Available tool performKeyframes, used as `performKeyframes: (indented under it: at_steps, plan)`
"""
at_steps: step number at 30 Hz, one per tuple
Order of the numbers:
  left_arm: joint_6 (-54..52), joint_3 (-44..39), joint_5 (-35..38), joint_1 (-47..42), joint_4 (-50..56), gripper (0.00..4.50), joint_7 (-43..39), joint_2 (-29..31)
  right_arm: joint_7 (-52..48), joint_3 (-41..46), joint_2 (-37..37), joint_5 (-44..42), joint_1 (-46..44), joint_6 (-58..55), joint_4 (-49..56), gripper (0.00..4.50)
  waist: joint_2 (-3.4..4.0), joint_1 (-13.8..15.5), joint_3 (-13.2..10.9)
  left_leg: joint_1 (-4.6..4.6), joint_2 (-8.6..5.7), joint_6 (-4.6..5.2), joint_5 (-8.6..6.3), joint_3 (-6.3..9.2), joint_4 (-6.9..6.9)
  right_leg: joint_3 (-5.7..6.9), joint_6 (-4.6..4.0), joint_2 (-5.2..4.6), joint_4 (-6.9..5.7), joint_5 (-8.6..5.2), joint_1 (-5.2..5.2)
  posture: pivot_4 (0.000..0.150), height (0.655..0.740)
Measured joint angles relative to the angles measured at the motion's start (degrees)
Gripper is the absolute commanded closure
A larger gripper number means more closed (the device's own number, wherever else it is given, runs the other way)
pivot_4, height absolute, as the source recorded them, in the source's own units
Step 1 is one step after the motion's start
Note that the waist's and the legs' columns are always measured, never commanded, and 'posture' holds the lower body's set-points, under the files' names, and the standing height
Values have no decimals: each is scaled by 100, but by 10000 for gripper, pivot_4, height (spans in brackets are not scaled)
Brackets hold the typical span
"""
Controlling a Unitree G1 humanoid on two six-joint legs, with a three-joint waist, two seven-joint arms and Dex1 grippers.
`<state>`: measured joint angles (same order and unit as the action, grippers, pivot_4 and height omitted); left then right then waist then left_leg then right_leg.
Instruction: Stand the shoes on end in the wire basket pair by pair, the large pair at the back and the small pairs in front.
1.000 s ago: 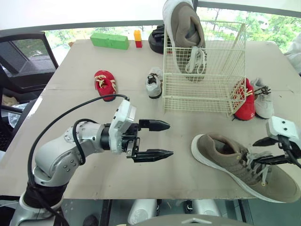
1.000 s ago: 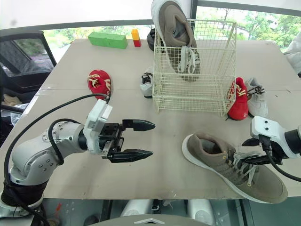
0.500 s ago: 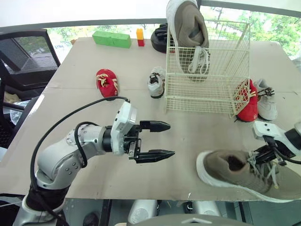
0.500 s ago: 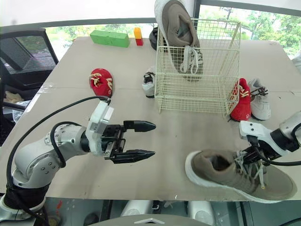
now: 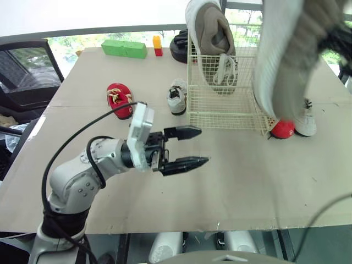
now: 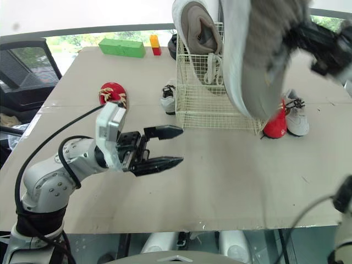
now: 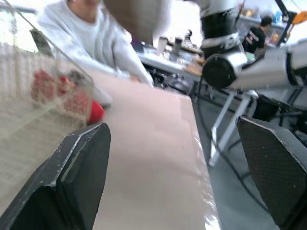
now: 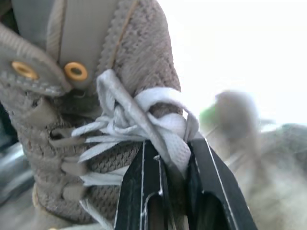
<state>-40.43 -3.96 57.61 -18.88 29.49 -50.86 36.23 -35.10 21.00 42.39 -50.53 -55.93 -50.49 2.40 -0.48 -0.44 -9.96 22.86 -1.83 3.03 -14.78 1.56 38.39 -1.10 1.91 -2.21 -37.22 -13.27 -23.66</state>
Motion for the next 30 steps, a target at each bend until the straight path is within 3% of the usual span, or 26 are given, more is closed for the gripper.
performKeyframes:
  at_steps: [3, 4, 8, 11, 19, 24, 30]
  plan:
    - [104, -40, -56, -138, -187, 0, 126, -162, 882, -585, -842, 1390, -734, 1509, -1371, 44671, -2, 17, -1, 20, -1, -19, 10, -4, -3, 0, 3, -1, -1, 1, -24, 1500, 7400]
    - [150, -39, -124, -184, -212, 0, 154, -203, 1150, -654, -1137, 1764, -1028, 2092, -1981, 44671, -1, 12, 0, 78, -3, -20, 11, -6, -6, -1, 10, -1, -6, 5, -88, 1500, 7400]
    - [247, -65, -250, -233, -332, 0, 357, -314, 1551, -718, -1574, 2535, -1638, 3620, -3488, 44671, -2, 4, 0, 188, -8, -31, 18, -4, -2, 6, 35, -7, -64, 20, -210, 1500, 7400]
    - [307, -185, -330, -225, -298, 0, 572, -340, 1524, -635, -1849, 2659, -2080, 4414, -4522, 44671, 0, -63, -2, 192, -2, -36, 21, -6, -12, 12, 34, -5, -59, 20, -218, 1500, 7400]
    - [504, -474, -417, 1, -107, 0, 979, -422, 1477, -559, -1741, 3152, -2240, 5562, -5248, 44671, 2, -39, -2, 162, -2, -47, 30, -11, 7, 3, 30, -4, -68, 21, -195, 1500, 7400]
    - [776, -578, -569, -14, -109, 0, 1256, -653, 1263, -895, -1817, 3636, -1440, 6241, -5275, 44671, -1, -36, 1, 84, 1, -47, 30, -12, 0, 0, 28, -2, -65, 21, -123, 1500, 7400]
    - [940, -683, -582, -38, -161, 0, 1344, -737, 1171, -732, -2026, 3434, -695, 6095, -5197, 44671, -26, 18, 17, 79, -5, -46, 29, -2, 12, 6, 28, -7, -62, 21, -105, 1500, 7400]
